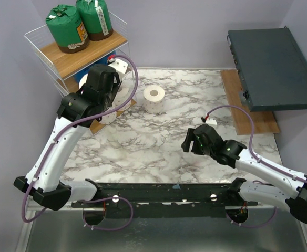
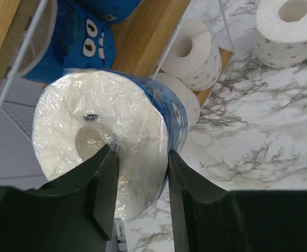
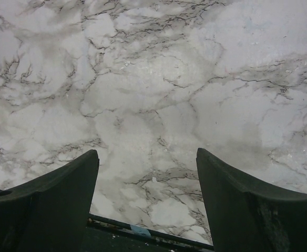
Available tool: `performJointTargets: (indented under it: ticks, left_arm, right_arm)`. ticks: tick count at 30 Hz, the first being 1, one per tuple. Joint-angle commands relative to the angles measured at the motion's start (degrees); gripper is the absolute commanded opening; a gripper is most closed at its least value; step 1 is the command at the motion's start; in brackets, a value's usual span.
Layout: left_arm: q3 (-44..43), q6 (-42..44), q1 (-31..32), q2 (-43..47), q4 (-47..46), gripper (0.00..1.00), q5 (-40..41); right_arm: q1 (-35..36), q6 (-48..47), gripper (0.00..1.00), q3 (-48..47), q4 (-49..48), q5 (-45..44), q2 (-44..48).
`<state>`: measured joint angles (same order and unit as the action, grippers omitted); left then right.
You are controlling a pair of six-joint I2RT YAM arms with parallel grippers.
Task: Place and organize the paper towels onto the shelf
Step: Place the paper towel on the shelf.
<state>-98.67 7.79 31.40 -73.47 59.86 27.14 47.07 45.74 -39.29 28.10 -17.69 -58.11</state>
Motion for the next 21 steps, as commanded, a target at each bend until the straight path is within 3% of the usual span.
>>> performJointTargets:
  ticks: [1,21]
  left_arm:
    - [-2.56,3.7,-2.14,0.3,-3.15,0.21,4.02]
    - [-1.87,3.49,-6.75,-2.9,-5.18,0.24,8.5]
  right_arm:
    - [0.13,-0.89,0.78,-1.76,0.35,0.57,-0.55]
    - [0.16,-2.63,0.78,-3.28,0.83,0.56,-1.81]
